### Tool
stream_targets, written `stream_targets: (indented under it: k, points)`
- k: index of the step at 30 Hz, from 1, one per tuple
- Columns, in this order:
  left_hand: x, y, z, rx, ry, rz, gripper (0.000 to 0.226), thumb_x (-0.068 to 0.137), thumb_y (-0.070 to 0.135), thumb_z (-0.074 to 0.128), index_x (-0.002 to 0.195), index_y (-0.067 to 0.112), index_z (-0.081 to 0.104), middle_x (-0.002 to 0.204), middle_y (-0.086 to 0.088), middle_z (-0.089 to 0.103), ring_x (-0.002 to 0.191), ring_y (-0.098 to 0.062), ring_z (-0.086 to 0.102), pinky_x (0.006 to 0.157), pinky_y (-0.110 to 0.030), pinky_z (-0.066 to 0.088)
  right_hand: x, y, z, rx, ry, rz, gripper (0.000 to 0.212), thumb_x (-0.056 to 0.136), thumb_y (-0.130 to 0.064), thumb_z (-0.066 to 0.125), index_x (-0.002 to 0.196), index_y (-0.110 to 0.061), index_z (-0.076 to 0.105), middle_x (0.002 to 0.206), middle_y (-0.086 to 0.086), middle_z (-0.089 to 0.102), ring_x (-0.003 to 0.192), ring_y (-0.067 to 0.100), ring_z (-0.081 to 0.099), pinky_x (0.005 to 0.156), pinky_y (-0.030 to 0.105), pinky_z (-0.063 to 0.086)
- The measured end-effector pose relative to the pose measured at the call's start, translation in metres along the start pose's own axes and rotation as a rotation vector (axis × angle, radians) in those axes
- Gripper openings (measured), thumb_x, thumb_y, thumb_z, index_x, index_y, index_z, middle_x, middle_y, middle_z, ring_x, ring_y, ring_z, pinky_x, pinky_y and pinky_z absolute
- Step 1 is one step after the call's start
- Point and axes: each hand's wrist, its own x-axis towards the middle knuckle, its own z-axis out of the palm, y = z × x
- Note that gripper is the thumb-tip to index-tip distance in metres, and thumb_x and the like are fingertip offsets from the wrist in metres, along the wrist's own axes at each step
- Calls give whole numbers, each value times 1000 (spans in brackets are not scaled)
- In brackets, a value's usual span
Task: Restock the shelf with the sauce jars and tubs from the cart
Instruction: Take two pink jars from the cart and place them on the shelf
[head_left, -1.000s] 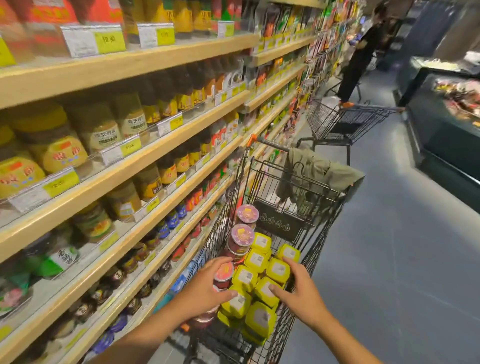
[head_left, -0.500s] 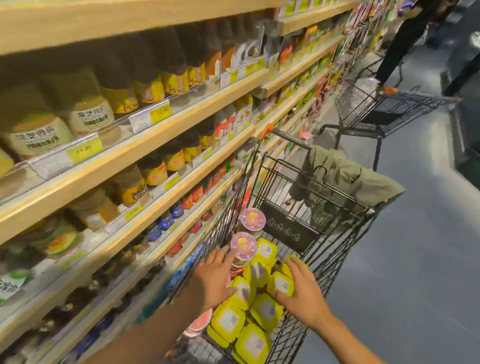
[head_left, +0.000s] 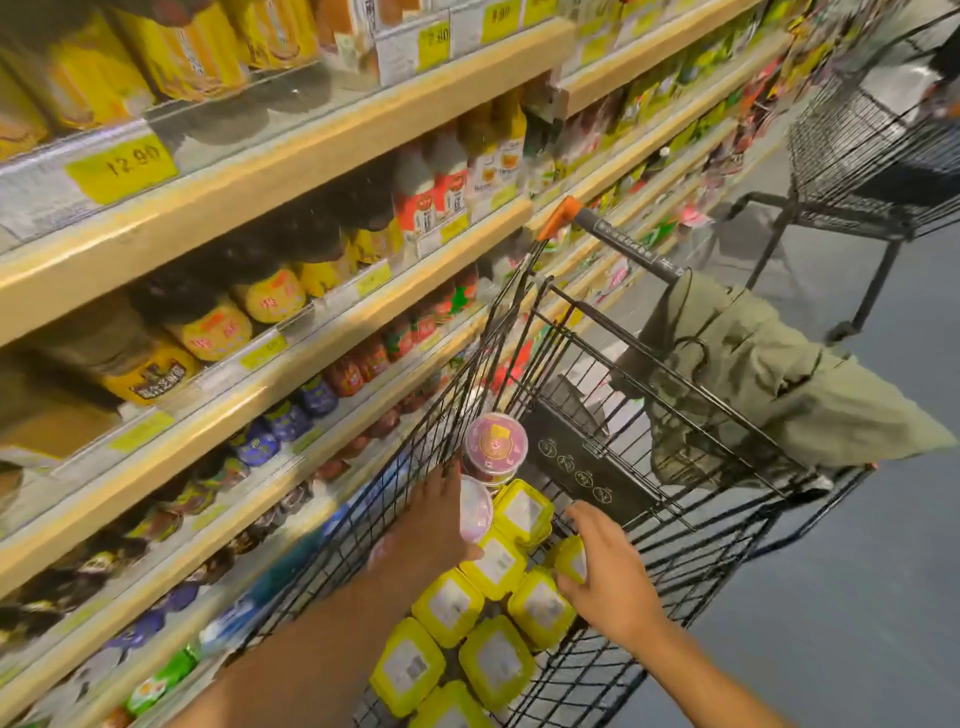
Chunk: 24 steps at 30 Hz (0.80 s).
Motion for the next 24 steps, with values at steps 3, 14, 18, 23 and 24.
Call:
stream_targets:
  k: [3,14,18,23,24]
  points:
    - [8,-1,8,46,-9,-28,130,70,53,82,160,18,-5,165,-11,8,150,-35,20,115,-44,32,14,13,-2,-14,-23,-21,82,83,-40,70,152,-23,29,157,-3,29,145,17,27,116,25,20]
    - [-43,-20,-3,-190,46,-79,116,68,52,74,157,22,6,156,-5,22,143,-29,34,107,-39,44,99,-5,-14,-87,-70,-85,86,82,-49,66,153,-25,25,159,1,23,146,24,26,114,43,34]
    - [-102,-32,-19,-261,112,-137,100,66,51,73,148,35,19,132,10,35,113,-17,57,80,-31,54,140,-23,-10,-55,-105,-96,93,69,-63,66,147,-22,36,147,7,39,137,34,37,101,49,45]
    - [-160,-55,-19,-160,306,-99,103,61,53,75,150,16,38,128,2,51,98,-18,67,65,-22,57,183,-47,5,-181,-198,17,121,56,-79,64,154,-28,15,153,8,32,140,32,35,105,47,44]
    - [-166,-57,-20,-170,335,-115,101,63,54,76,148,14,42,128,1,53,101,-18,67,69,-23,58,188,-50,9,-218,-233,21,127,55,-80,66,155,-29,8,156,10,26,142,33,31,107,49,41]
